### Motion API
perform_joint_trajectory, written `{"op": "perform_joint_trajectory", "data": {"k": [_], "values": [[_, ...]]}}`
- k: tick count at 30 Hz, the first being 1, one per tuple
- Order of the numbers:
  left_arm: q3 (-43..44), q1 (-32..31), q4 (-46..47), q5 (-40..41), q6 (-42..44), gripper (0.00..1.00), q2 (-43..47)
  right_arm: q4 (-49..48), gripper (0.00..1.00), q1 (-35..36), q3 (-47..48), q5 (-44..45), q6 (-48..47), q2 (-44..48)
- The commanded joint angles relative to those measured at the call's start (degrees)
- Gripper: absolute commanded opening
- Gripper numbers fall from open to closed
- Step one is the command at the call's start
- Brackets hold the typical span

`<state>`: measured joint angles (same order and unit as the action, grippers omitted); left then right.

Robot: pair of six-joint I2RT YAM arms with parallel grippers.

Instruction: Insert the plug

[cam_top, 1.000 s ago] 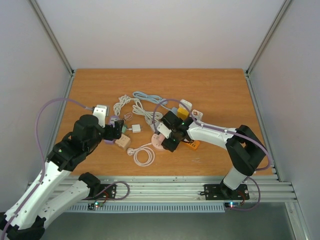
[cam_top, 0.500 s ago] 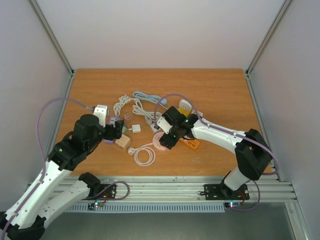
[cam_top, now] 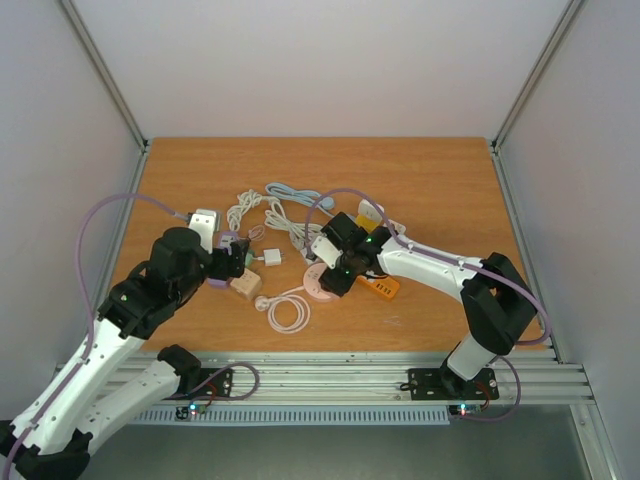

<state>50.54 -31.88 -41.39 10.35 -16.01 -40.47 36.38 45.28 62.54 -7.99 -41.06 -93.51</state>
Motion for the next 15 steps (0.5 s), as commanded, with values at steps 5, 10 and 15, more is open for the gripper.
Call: {"op": "perform_joint_trajectory", "data": {"k": [5, 10, 15], "values": [[-0.2, 0.1, 2.5, 0.5, 0.4, 0.94, -0.9, 4.9, 0.30, 0.0, -2.2, -2.0, -6.0, -5.6], [0.1, 0.1, 2.0, 0.8, -0.5, 0.94, -1.6, 5.0, 0.39, 0.0, -1.3, -2.2, -6.6, -3.3], [1.3, 0.1, 0.4, 0.8, -2.7, 0.94, -3.4, 4.1, 0.73, 0.0, 2.7, 0.2, -3.2, -0.3]]}}
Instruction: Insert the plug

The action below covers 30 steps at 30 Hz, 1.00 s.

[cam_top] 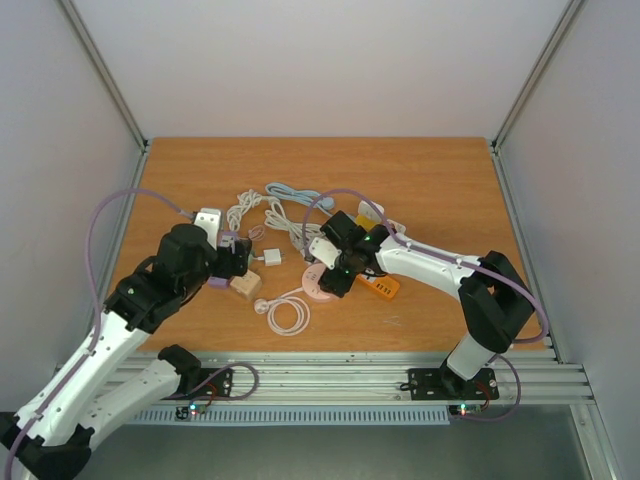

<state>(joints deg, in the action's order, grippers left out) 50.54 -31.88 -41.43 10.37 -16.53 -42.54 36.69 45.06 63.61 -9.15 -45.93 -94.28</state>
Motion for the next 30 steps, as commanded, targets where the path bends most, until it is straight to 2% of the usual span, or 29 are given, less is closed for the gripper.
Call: {"op": "perform_joint_trajectory", "data": {"k": [1, 3, 4, 5, 11, 19, 27, 30], "values": [[1.6, 0.1, -0.2, 0.9, -2.6, 0.94, -1.8, 3.3, 0.76, 0.2, 2.4, 1.3, 2.4, 1.1], [2.3, 0.1, -1.4, 1.4, -3.8, 0.95, -2.7, 2.0, 0.83, 0.2, 2.8, 0.1, 3.5, 2.7], [2.4, 0.1, -2.0, 1.7, -4.4, 0.95, -3.1, 1.2, 0.95, 0.2, 2.8, -0.4, 4.1, 3.6], [2.4, 0.1, -2.6, 1.7, -5.0, 0.95, -3.5, 0.6, 0.98, 0.2, 2.9, -1.0, 4.6, 4.9], [-0.6, 0.1, -4.1, -0.6, -12.7, 0.95, -7.2, -4.7, 0.98, 0.3, 1.8, 0.3, 10.9, 10.0], [-9.9, 0.2, 3.0, -0.1, -16.9, 0.95, -11.9, -11.3, 0.98, 0.0, -2.7, 15.0, 24.3, 18.2], [-12.8, 0.1, 11.2, -0.5, -13.0, 0.93, -20.5, -8.0, 0.98, -5.0, -3.2, 11.1, 38.0, 21.2], [-12.0, 0.2, 13.1, 0.2, -12.8, 0.90, -24.8, -7.7, 0.98, -5.9, -3.9, 10.4, 39.8, 20.9]]}}
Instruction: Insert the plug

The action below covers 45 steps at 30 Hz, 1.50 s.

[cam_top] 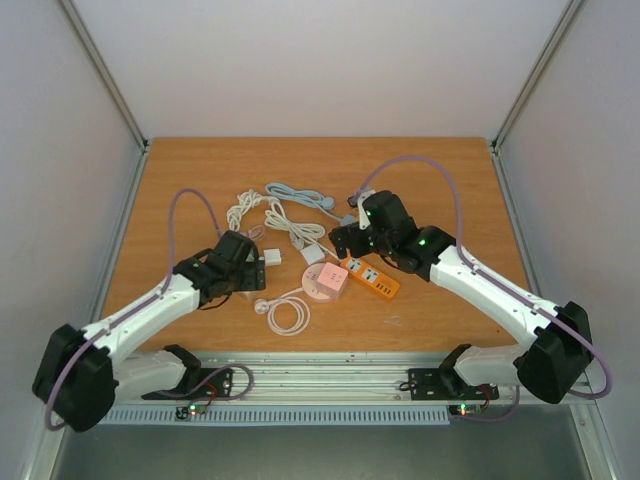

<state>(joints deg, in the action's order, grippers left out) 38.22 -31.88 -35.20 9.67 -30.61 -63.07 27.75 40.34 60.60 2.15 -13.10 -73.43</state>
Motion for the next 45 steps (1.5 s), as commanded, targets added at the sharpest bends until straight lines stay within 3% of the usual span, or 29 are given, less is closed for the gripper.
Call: {"op": "perform_joint_trajectory", "data": {"k": [1, 5, 13, 19, 27, 33, 38, 45], "values": [[0.6, 0.2, 7.4, 0.8, 1.0, 0.89, -5.5, 0.9, 0.98, -1.1, -1.2, -1.1, 7.3, 0.2], [0.7, 0.2, 9.3, -0.7, 0.3, 0.85, -9.0, -1.4, 0.99, -1.1, -3.3, -1.5, 7.5, 1.4], [2.5, 0.2, 3.7, -5.0, -0.8, 0.83, -10.3, -1.2, 0.99, -1.0, -3.0, -7.4, 8.7, -0.4], [2.4, 0.1, 1.9, -1.7, -0.9, 0.78, -12.1, -1.1, 0.97, -0.9, -2.4, -7.8, 9.8, -1.7], [3.1, 0.1, 2.6, -1.0, -0.5, 0.61, -14.4, -0.4, 0.95, -1.0, -1.9, -7.4, 9.3, -2.0], [5.9, 0.0, 0.3, -1.0, 0.7, 0.53, -9.4, -2.2, 0.94, -0.9, -2.9, -10.0, 6.3, 0.3], [10.6, -0.1, -0.9, -8.7, 1.9, 0.53, -2.3, -5.5, 0.94, -0.9, -3.8, -16.7, 2.5, 3.2], [14.1, -0.1, 5.9, -27.6, 7.2, 0.55, 6.2, -9.6, 0.95, -0.9, -2.1, -30.9, 4.5, 4.1]]}}
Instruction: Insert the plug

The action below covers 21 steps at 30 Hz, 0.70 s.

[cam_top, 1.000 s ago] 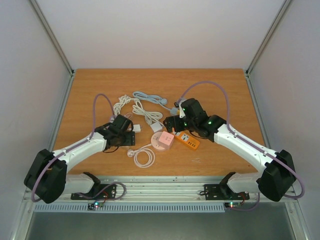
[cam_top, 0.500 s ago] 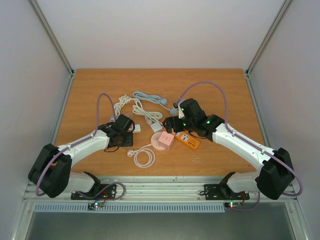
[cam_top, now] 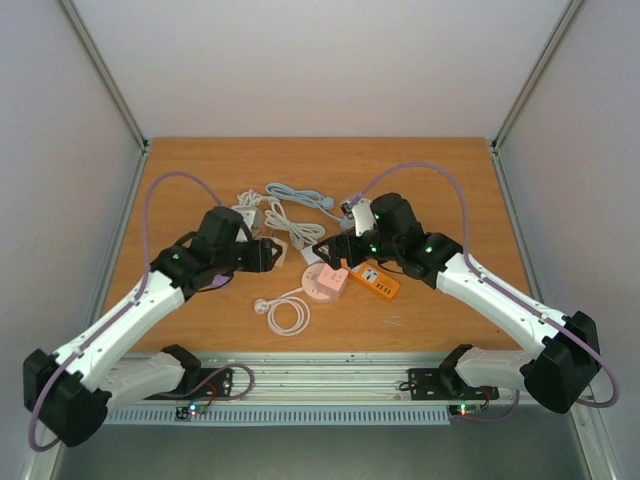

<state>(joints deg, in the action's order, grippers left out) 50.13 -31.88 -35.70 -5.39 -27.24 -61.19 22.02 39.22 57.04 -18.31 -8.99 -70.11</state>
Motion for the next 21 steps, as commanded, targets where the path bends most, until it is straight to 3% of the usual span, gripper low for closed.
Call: {"op": "perform_joint_trajectory", "data": {"k": [1, 13, 21], "values": [[2.6, -0.1, 7.3, -14.3, 4.1, 0.55, 5.2, -4.2, 0.95, 0.2, 1.8, -12.2, 0.9, 1.0], [8.2, 0.1, 17.8, -35.0, -0.4, 0.52, 9.4, -8.6, 0.89, 0.1, 6.3, -23.5, 16.1, 5.3], [8.3, 0.3, 22.1, -40.8, 5.0, 0.49, 12.2, -2.0, 0.91, -2.2, 12.9, -32.5, 11.3, 6.2]]}}
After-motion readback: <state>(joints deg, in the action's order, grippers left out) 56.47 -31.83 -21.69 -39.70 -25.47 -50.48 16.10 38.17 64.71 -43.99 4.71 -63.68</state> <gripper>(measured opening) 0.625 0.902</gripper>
